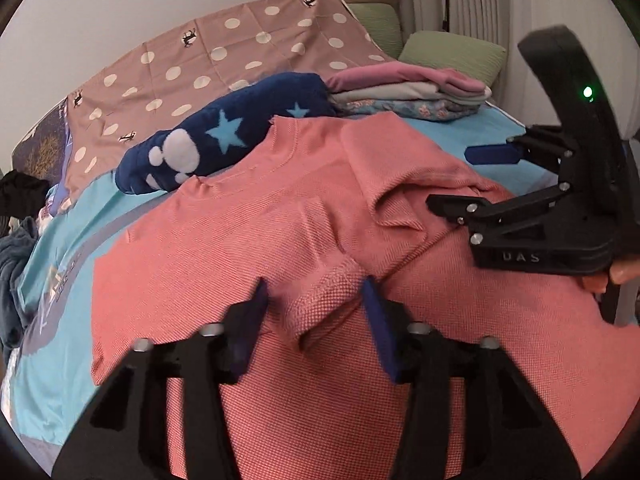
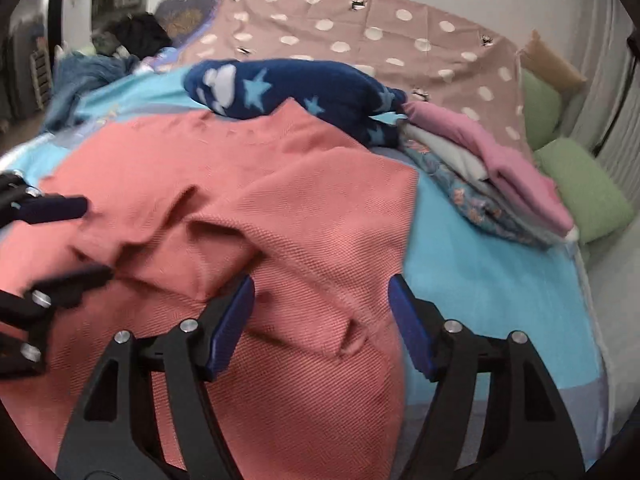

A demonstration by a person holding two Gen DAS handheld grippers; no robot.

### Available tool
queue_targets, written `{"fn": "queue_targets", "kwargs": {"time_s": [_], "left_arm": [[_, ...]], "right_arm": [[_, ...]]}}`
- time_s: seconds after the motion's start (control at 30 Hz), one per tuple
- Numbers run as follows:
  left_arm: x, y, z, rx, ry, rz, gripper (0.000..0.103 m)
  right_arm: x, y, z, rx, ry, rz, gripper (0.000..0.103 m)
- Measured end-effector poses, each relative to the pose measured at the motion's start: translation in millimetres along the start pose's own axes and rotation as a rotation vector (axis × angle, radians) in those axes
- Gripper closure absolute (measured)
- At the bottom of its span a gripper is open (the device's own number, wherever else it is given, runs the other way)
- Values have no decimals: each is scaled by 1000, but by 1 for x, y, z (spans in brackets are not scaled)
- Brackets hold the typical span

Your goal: Fold small clothes

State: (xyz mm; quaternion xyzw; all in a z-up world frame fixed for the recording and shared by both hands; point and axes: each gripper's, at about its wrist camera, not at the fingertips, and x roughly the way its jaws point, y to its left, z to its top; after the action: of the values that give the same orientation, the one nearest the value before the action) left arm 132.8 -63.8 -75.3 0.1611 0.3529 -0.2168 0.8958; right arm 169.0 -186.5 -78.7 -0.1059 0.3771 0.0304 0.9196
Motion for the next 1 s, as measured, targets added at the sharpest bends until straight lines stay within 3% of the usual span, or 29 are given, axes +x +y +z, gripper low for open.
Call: {"fn": "queue_targets", "kwargs": {"time_s": [0.03,0.1,0.17,0.2,0.23,0.27,0.3,0.37,0.43,0.53,0.6,0.8,0.87,0.9,0.93,1.0], "left_arm": [[0,5,0,-15,3,0,98],[-8,25,-1,-111,-13,-2,98],[-15,50,-7,-229,-21,11,98],[-20,70,-15,-313,-22,13,97],[-21,83,-21,-372,-20,-8,96],[-22,98,-31,-441,-13,-40,96],[-20,107,-39,-488,-4,-63,96],[-16,119,-50,-548,16,-108,84],[-12,126,-57,-612,18,-167,59],[-7,132,-61,-667,15,-204,54],[-2,134,-59,-675,19,-195,54],[1,133,-44,-635,2,-174,54],[0,129,-38,-598,0,-162,62],[-1,127,-36,-576,1,-145,85],[-1,124,-33,-553,5,-125,94],[-10,125,-32,-554,-27,-110,94]], "right_arm": [[1,-6,0,29,2,-12,51],[0,-36,-3,176,9,-22,71],[-1,-70,-13,328,24,-22,72],[-1,-96,-24,429,44,-14,72],[2,-108,-31,472,68,11,65],[7,-123,-43,542,111,78,62],[7,-129,-49,575,114,95,69],[2,-134,-57,577,87,86,71],[1,-129,-56,547,78,88,56],[-1,-116,-53,490,64,68,41],[-1,-105,-50,431,63,58,36],[2,-107,-52,441,62,82,33],[1,-108,-53,444,58,87,32],[1,-107,-53,443,58,86,32],[2,-107,-53,441,58,85,32],[2,-106,-54,438,56,84,31]]}}
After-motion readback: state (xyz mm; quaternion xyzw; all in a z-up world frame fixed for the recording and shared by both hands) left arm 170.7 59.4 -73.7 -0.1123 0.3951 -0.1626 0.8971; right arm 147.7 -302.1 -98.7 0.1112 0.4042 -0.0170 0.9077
